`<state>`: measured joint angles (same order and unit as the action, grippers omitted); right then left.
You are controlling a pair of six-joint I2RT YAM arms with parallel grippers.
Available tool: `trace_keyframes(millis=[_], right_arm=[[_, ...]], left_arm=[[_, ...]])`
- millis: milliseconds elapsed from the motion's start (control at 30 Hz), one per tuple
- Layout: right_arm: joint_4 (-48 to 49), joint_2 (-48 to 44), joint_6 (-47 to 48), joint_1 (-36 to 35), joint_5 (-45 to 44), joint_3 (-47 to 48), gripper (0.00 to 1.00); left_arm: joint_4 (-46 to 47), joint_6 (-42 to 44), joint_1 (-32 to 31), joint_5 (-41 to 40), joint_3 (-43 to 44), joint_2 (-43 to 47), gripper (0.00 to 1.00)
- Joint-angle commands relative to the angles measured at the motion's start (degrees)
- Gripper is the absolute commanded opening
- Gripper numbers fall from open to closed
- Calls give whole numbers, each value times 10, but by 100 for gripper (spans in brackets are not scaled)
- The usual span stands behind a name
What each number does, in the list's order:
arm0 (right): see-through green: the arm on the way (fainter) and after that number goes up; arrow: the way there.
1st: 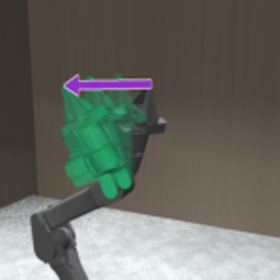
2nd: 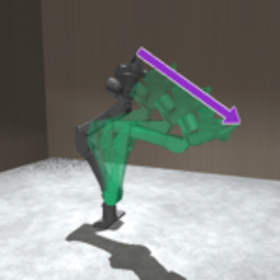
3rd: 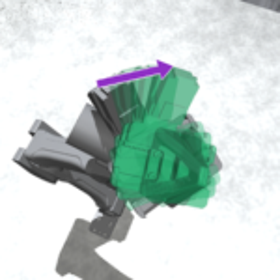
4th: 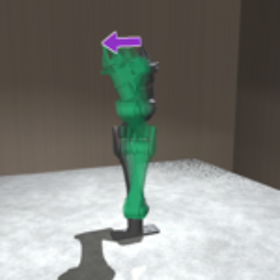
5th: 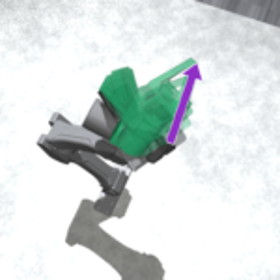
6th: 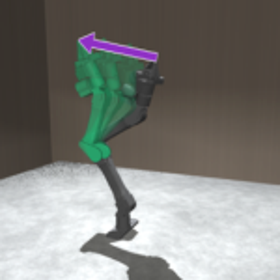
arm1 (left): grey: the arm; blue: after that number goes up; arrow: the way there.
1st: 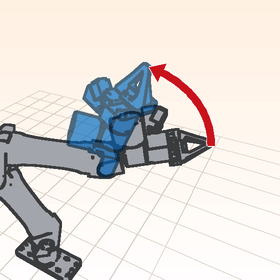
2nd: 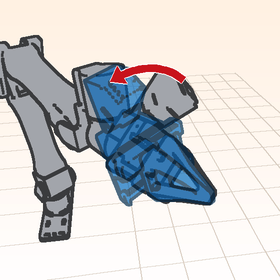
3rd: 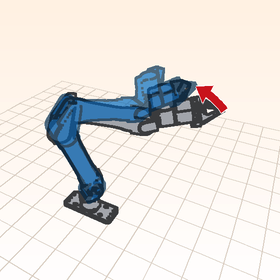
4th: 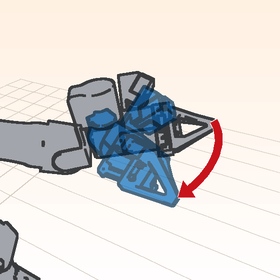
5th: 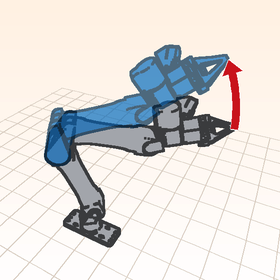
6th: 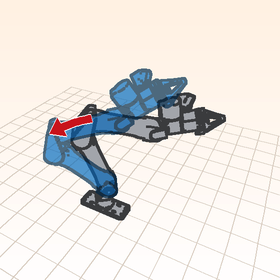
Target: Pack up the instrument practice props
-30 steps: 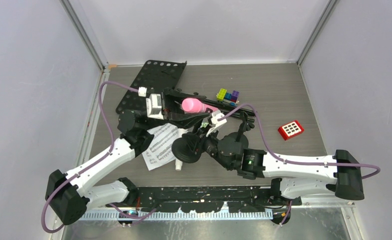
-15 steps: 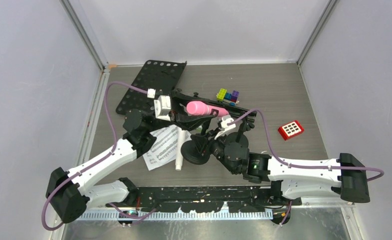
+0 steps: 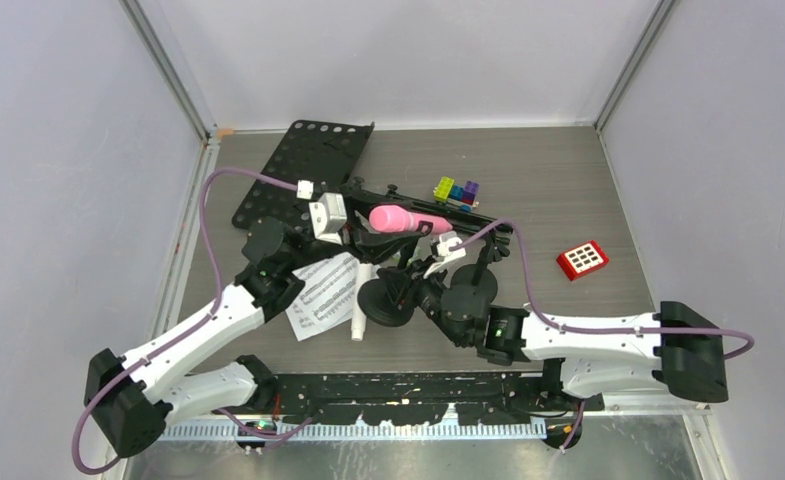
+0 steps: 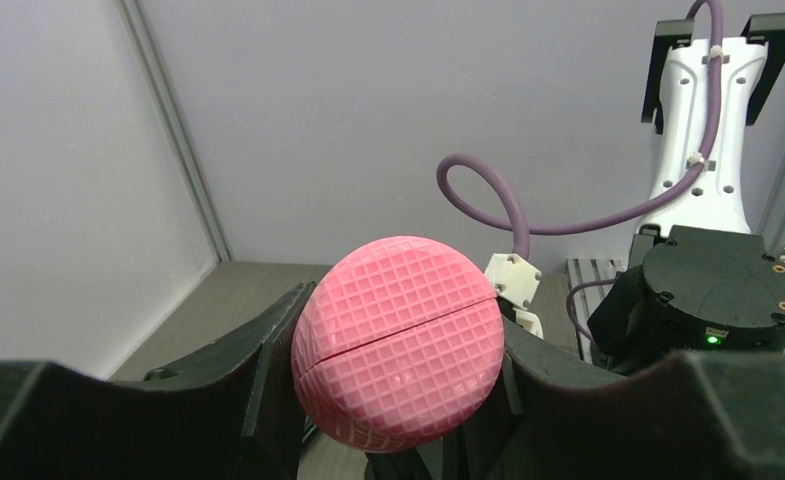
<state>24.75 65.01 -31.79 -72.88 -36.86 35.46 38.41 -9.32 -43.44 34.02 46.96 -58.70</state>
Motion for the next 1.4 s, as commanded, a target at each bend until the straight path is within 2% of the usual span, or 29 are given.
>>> trace_keyframes(millis=[0,67,133,200,267,400,667,1067,1367], right_arm=[[61,49,32,37,-94,-44,0],[131,75,90,35,-67,-73,0],[256,104,170,26,-38,-107,0],[331,133,243,13,-19,-124,0],[356,153,299,0,-12,-123,0],[345,171,340,-5,-20,-112,1],[344,210,341,-6,-85,-124,0],[391,307,299,-8,-99,-128,0],[401,332,292,-13,-104,-124,1]], left_arm=[[73,-15,-8,-10,42,76,0],[48,-5,-7,-23,55,81,0],[17,4,-7,-26,72,84,0],[-16,10,-8,-29,90,87,0],[-38,15,-7,-34,101,89,0],[-57,17,-8,-46,109,99,0],[-97,37,-7,-60,139,114,0],[-86,40,-7,-64,195,101,0],[-64,54,-8,-69,227,96,0]])
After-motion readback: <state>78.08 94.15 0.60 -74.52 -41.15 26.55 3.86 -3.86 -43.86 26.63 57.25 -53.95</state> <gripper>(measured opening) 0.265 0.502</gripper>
